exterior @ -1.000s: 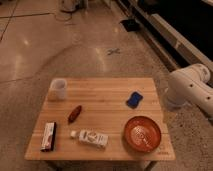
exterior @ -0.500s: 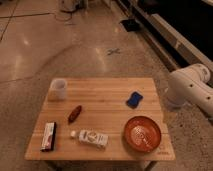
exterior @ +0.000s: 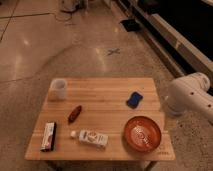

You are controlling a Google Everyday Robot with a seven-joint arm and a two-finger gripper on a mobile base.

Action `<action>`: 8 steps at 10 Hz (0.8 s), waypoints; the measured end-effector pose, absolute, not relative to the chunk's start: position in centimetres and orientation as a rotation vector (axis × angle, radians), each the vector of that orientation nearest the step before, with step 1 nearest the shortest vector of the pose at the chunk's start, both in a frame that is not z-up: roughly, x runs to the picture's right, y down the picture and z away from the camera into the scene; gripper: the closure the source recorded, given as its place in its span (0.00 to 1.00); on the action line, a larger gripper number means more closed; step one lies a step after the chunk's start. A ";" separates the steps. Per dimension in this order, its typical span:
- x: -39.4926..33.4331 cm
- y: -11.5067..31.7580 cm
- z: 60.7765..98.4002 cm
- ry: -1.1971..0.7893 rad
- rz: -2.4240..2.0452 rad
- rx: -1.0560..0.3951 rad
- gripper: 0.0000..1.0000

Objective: Drag the ceramic bowl in a circle

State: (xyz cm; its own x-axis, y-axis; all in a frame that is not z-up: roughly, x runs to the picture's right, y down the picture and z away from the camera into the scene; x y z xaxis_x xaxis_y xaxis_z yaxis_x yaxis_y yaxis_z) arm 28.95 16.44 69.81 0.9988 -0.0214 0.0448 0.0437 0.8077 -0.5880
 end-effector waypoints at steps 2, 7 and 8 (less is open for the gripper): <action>29.1 20.4 70.3 -0.108 -0.101 -0.662 0.35; 28.8 24.7 72.8 -0.234 -0.187 -0.621 0.35; 28.7 25.1 73.2 -0.247 -0.191 -0.614 0.35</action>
